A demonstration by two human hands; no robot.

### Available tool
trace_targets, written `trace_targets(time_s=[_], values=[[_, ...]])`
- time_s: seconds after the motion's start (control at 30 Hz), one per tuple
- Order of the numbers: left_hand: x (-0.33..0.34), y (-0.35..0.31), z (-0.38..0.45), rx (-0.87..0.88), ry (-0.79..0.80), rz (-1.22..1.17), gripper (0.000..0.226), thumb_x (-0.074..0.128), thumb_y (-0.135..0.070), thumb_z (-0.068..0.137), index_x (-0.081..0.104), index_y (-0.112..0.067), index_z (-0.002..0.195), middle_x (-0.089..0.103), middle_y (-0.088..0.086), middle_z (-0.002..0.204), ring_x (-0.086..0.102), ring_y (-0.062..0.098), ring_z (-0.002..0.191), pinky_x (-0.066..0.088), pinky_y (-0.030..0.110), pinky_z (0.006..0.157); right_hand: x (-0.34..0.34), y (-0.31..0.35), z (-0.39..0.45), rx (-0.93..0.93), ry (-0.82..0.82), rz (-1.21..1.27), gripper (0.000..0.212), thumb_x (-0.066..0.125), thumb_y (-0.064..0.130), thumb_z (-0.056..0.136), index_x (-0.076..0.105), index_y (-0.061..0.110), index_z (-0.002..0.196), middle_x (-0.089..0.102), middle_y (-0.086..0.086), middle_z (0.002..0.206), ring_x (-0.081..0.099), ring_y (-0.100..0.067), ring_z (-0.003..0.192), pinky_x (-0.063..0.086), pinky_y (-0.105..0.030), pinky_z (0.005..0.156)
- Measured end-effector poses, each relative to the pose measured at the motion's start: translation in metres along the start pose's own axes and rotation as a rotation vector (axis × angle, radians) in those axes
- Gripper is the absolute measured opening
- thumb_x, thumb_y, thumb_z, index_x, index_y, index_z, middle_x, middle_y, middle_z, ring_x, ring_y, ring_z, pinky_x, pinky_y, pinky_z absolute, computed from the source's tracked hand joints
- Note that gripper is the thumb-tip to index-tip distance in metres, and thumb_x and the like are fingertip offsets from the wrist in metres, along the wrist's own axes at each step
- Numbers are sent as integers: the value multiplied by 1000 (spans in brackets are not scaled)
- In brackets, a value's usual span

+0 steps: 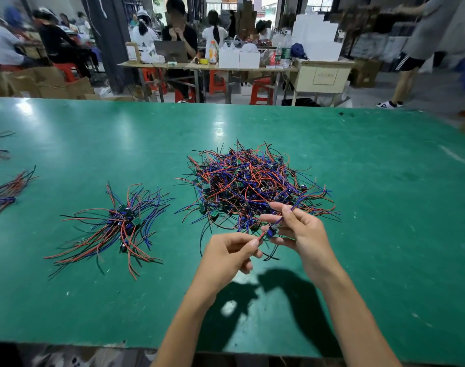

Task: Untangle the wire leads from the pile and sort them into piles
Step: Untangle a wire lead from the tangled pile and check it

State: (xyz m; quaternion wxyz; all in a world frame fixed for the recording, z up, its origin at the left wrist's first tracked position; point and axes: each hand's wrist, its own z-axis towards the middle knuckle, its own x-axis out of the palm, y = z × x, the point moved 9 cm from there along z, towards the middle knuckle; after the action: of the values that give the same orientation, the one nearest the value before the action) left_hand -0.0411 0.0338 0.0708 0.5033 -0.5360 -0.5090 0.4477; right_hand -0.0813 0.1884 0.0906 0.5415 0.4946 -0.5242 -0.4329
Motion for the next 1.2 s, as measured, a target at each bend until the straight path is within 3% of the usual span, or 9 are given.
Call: trace_targets(time_s=[0.23, 0.3, 0.37, 0.53, 0.77, 0.9, 1.03, 1.13, 1.2], values=[[-19, -19, -2, 224, -190, 348, 17, 69, -23, 96, 78, -25, 82, 72, -7, 67, 52, 7, 55, 46, 28, 57, 0, -11, -6, 46, -20, 178, 29, 52, 29, 104, 66, 11, 121, 77, -12, 108, 77, -18, 86, 61, -27, 71], [-22, -25, -6, 283, -240, 382, 10, 70, -25, 95, 76, -29, 87, 71, -9, 68, 57, 7, 56, 41, 18, 54, 1, -7, -8, 26, -38, 205, 31, 58, 33, 98, 68, 11, 118, 77, -13, 106, 77, -18, 82, 60, -24, 68], [-26, -31, -9, 339, -298, 389, 5, 70, -29, 94, 72, -33, 94, 71, -11, 68, 63, 9, 60, 39, 12, 54, -1, -1, -8, -7, -90, 211, 38, 67, 40, 87, 71, 10, 110, 78, -12, 100, 76, -17, 74, 59, -22, 63], [-25, -42, -11, 450, -312, 457, 11, 64, -36, 98, 69, -35, 89, 68, -13, 65, 47, 6, 47, 32, 12, 50, -13, 3, -10, -53, -264, 219, 43, 77, 43, 73, 70, 5, 91, 74, -11, 72, 73, -19, 60, 56, -20, 52], [-24, -42, -11, 456, -293, 450, 6, 68, -34, 96, 68, -39, 94, 70, -16, 67, 43, 7, 43, 33, 14, 49, -15, -1, -14, -29, -284, 206, 39, 75, 42, 77, 71, 6, 92, 75, -10, 74, 74, -18, 63, 56, -20, 54], [-24, -46, -16, 436, -337, 372, 15, 80, -37, 84, 70, -40, 95, 74, -20, 78, 63, 25, 62, 44, 26, 56, -10, 0, -16, 2, -177, 273, 35, 63, 44, 89, 72, 18, 111, 79, -6, 100, 75, -11, 82, 62, -27, 75], [-13, -41, -12, 431, -265, 311, 22, 87, -26, 78, 73, -35, 92, 75, -18, 78, 65, 1, 65, 41, 10, 58, -20, 5, -13, 22, -178, 337, 27, 53, 37, 102, 70, 22, 116, 78, 0, 92, 75, -15, 77, 63, -31, 70], [-17, -27, -6, 398, -250, 366, 14, 81, -32, 84, 72, -37, 94, 75, -19, 85, 68, 3, 76, 46, 12, 71, -53, 26, 1, -56, -314, 187, 26, 50, 32, 106, 71, 19, 113, 63, 6, 64, 62, -10, 53, 57, -27, 51], [-30, -16, -4, 386, -317, 488, 8, 74, -34, 90, 70, -40, 93, 72, -23, 90, 65, 1, 87, 42, 10, 77, -92, 55, 20, -160, -473, -175, 27, 51, 31, 106, 74, 18, 112, 59, 8, 61, 51, -8, 48, 46, -24, 49]])
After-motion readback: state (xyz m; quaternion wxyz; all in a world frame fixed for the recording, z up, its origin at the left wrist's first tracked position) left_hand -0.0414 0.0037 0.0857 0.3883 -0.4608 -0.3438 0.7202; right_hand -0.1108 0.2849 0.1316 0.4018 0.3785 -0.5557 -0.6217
